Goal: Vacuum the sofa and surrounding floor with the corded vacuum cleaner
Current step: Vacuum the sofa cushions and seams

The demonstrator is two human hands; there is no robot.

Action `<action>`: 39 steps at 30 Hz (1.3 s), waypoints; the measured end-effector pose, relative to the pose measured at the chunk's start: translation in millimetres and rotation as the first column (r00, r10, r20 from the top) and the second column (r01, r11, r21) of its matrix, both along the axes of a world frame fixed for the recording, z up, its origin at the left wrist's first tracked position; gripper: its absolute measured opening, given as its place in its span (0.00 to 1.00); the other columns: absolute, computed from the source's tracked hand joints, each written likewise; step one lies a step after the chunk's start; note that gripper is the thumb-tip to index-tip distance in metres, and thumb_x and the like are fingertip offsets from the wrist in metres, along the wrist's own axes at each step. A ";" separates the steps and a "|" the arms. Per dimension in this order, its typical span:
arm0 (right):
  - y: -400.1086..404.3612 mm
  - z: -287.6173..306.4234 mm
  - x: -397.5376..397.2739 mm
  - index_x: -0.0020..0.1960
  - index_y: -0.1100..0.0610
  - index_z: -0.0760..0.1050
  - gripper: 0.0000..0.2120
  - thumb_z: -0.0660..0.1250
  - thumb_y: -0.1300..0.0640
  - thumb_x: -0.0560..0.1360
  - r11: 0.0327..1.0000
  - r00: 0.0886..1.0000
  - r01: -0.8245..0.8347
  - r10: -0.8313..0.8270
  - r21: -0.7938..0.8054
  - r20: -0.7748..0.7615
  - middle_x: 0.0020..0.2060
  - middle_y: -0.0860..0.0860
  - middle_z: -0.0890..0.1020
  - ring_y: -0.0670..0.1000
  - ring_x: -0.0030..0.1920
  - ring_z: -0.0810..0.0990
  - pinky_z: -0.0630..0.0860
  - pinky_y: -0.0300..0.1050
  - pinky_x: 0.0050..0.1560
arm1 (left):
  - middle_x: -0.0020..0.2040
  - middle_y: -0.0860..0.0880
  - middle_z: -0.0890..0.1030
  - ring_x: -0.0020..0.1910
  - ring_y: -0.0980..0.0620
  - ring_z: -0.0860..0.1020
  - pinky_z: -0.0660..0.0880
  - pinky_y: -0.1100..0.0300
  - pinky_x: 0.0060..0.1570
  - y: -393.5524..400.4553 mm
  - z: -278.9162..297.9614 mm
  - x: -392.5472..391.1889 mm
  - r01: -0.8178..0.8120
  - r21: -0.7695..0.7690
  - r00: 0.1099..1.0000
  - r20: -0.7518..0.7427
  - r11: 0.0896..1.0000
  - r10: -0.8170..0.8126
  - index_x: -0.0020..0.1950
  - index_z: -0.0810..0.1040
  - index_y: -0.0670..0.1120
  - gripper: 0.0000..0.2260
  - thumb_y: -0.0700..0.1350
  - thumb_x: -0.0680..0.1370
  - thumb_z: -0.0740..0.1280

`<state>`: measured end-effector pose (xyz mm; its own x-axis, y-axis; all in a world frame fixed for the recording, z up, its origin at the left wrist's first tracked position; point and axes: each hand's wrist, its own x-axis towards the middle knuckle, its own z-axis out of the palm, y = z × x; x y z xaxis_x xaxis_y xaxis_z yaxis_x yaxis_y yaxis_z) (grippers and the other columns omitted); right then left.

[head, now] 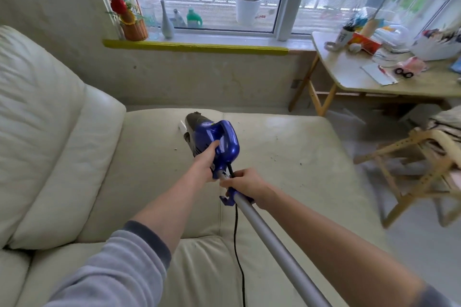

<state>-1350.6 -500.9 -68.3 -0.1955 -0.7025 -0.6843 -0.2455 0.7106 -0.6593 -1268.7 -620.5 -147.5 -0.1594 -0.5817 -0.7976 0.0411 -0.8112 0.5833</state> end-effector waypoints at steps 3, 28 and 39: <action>20.0 9.8 -13.2 0.54 0.64 0.75 0.17 0.75 0.57 0.71 0.989 0.969 0.117 -0.134 0.091 0.206 0.40 0.56 0.79 0.52 0.37 0.79 0.83 0.47 0.38 | 0.50 0.44 0.82 0.46 0.45 0.81 0.78 0.51 0.51 3.8 5.0 -11.5 -0.009 -0.022 1.000 0.018 1.000 0.010 0.62 0.74 0.45 0.26 0.60 0.70 0.71; 47.5 -4.0 -14.2 0.35 0.58 0.77 0.09 0.71 0.53 0.61 0.995 0.983 0.088 -0.094 -0.045 -0.157 0.31 0.53 0.78 0.52 0.30 0.77 0.74 0.44 0.33 | 0.44 0.47 0.83 0.42 0.48 0.79 0.77 0.53 0.53 29.8 -6.8 -32.0 -0.038 0.022 0.999 0.008 0.999 0.038 0.59 0.77 0.46 0.29 0.61 0.65 0.74; 68.1 0.0 -58.9 0.41 0.58 0.77 0.12 0.72 0.51 0.64 0.999 0.954 0.041 -0.034 0.019 -0.299 0.31 0.50 0.76 0.48 0.31 0.74 0.71 0.39 0.31 | 0.44 0.47 0.82 0.41 0.49 0.78 0.76 0.56 0.49 58.3 11.0 -88.4 0.127 0.050 0.992 -0.008 0.991 -0.127 0.58 0.76 0.45 0.26 0.58 0.67 0.75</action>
<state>-1409.5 -432.8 -68.3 -0.4191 -0.6745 -0.6078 -0.4012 0.7381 -0.5424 -1357.2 -562.2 -136.6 -0.2336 -0.5152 -0.8246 -0.0617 -0.8385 0.5414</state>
